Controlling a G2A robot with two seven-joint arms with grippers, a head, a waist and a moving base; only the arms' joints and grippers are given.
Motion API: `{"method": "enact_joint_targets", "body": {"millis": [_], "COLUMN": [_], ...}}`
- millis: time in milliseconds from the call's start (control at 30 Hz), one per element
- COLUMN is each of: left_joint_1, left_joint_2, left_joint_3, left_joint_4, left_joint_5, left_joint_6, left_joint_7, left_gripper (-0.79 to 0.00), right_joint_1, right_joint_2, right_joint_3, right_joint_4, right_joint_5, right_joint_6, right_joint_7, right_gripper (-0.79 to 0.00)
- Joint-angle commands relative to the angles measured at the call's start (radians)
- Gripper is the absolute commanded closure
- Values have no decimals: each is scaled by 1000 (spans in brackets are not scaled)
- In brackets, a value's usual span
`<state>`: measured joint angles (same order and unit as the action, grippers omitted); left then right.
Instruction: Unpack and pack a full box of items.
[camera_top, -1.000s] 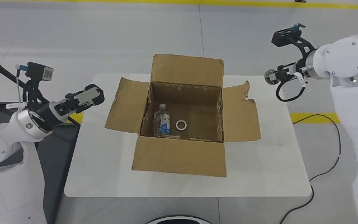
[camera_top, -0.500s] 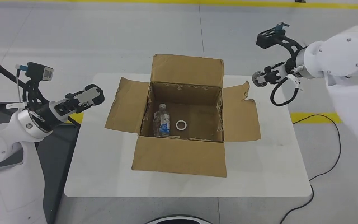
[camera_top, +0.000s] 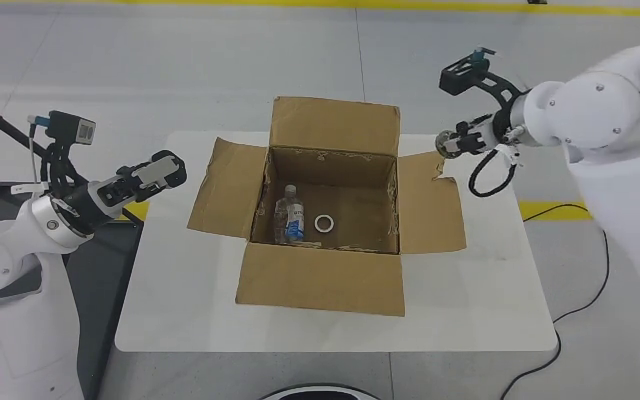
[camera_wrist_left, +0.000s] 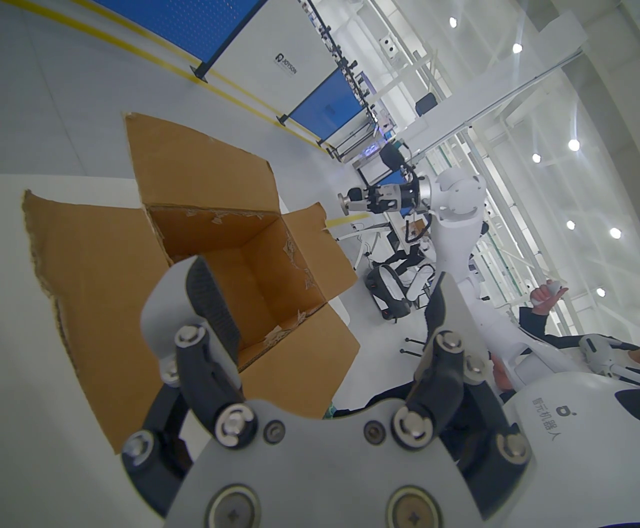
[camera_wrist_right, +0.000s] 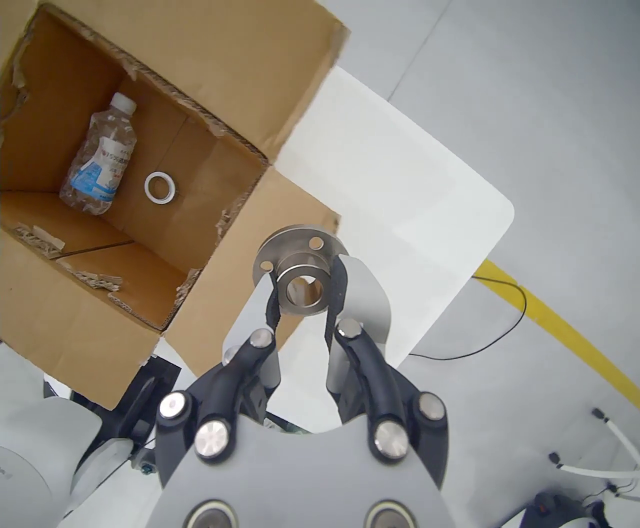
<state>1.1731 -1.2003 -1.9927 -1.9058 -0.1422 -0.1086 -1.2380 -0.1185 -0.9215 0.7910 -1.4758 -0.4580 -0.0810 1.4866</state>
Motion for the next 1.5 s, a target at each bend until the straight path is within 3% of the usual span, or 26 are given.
{"method": "enact_joint_targets", "body": {"millis": [0,400,833,933,1267,1467], "left_joint_1": [0,0,0,0,0,0], "left_joint_2": [0,0,0,0,0,0], "left_joint_3": [0,0,0,0,0,0], "left_joint_4": [0,0,0,0,0,0], "left_joint_5": [0,0,0,0,0,0], "left_joint_6": [0,0,0,0,0,0], "left_joint_7": [0,0,0,0,0,0], "left_gripper": [-785,-785,-785,-785,-785,-785], "right_joint_1": [17,133,142,135,135,81], "right_joint_2": [-14,-150,-289,-305,-305,-325], "right_joint_3": [-30,-265,-458,-468,-468,-499], "right_joint_4": [-12,70,245,280,280,285], "right_joint_5": [23,170,141,139,139,75], "right_joint_6": [-11,-124,-128,-127,-127,-115], "right_joint_7": [-9,-88,-142,-156,-156,-213], "right_gripper": [0,0,0,0,0,0]}}
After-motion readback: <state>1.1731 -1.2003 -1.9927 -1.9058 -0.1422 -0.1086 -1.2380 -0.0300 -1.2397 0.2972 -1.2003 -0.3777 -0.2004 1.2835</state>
